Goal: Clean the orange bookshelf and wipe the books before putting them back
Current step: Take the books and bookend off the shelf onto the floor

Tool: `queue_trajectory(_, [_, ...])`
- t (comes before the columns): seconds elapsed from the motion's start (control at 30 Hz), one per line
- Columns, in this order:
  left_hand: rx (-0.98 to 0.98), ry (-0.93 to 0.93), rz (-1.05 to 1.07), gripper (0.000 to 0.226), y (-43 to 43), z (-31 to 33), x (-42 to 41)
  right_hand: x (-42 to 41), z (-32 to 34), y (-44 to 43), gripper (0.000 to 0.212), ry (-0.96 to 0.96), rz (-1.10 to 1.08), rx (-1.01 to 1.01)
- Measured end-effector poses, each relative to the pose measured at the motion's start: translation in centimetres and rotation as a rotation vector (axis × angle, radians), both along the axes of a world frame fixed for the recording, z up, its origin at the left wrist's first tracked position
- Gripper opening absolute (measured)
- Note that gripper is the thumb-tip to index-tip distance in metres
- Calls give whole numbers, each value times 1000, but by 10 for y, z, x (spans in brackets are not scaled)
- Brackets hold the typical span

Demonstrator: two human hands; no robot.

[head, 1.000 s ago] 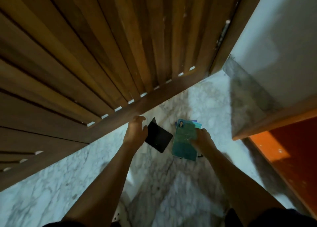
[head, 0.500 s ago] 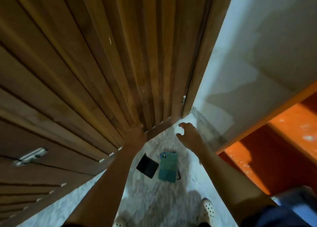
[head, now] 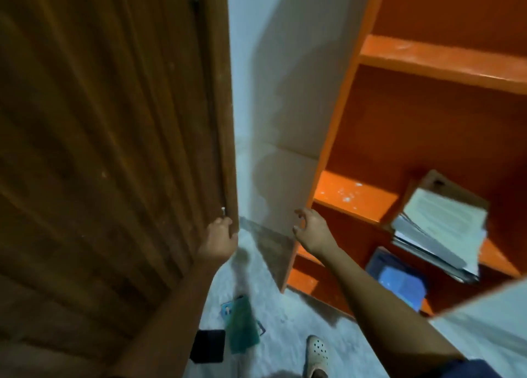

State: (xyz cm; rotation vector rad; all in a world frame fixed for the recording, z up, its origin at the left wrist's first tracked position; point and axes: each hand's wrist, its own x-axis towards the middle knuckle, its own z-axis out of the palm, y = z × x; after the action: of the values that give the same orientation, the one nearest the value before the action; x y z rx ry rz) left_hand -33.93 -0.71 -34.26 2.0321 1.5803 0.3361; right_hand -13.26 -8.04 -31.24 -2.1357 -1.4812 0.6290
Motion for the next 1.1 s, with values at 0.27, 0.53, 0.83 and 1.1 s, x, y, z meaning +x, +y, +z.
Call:
queue_trajectory(0.27, [-140,-143,-215,39,-27,4,93,83,51,-93,35,10,-411,238])
queue_trajectory(0.53, [-349,-204,-481,40,-81,-57,217,186,21,-195,51,106,-892,307])
queue_trajectory(0.83, [-550,-105,-542,68,-96,-193,293,264,-44,-162,101,626,-731,319])
queue_trajectory(1.1, [-583,-196,-591,73,-103,-275,344,292,-68,-153,47,861,-598,473])
